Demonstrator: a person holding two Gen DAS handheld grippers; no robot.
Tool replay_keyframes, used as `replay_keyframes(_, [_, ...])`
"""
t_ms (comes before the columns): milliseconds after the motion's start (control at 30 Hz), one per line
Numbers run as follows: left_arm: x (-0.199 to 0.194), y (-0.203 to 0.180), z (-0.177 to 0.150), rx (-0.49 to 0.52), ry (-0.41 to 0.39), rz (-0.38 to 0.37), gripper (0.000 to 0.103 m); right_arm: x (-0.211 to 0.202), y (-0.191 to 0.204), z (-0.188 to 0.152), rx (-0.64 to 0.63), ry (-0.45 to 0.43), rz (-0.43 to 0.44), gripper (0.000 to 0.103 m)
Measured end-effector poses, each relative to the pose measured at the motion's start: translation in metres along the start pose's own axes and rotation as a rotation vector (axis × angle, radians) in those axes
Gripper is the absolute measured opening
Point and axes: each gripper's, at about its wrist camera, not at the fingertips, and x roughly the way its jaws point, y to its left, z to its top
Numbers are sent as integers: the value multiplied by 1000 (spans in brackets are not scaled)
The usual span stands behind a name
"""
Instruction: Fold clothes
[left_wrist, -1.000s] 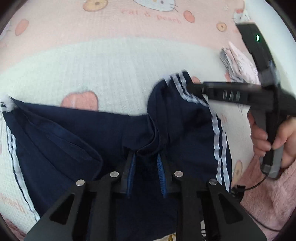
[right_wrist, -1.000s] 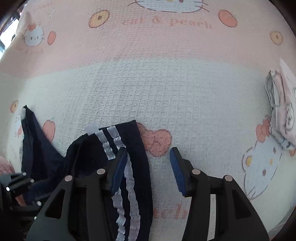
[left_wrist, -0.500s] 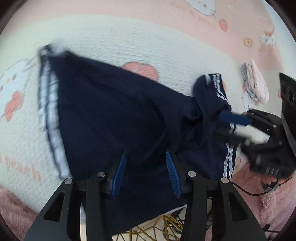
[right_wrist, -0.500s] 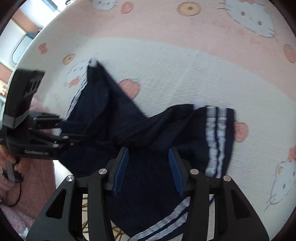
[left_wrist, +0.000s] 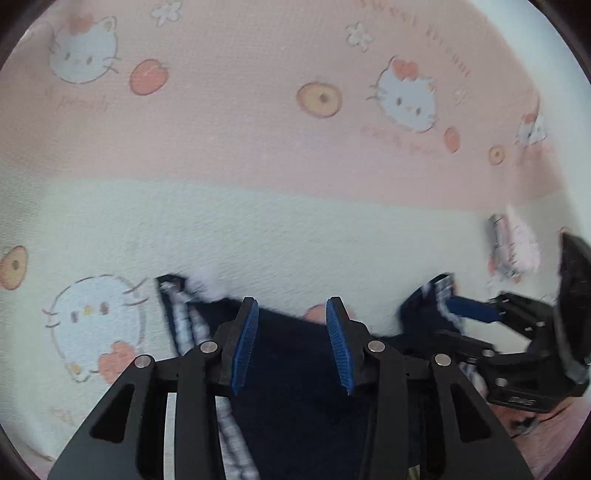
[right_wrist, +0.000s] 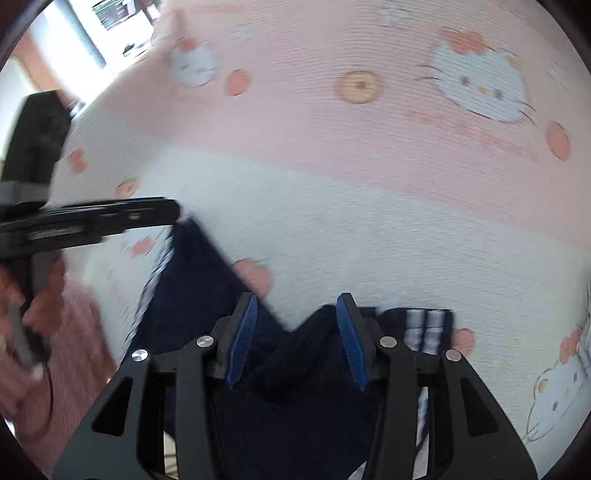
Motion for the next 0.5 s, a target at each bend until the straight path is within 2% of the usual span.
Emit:
replay_keyframes(67, [6, 22, -2, 13, 46, 118, 40, 9, 28, -9, -100, 49, 1, 47])
replay_keyframes(133, [14, 43, -4, -3, 81, 193, 40, 19, 54, -21, -206, 87, -34, 48])
replay_keyframes(300, [29, 81, -4, 44, 120, 214, 40, 52, 90, -50, -373, 142, -171, 48])
replay_keyframes(333, [34, 83, -2, 64, 127, 204, 40, 55, 92, -51, -391, 133, -202, 48])
replay_keyframes(433, [43, 83, 6, 92, 121, 69, 40, 63, 94, -54, -442, 99, -290, 48])
replay_keyframes(500, [47, 78, 11, 131, 90, 21, 40, 61, 88, -54, -430, 74, -293, 48])
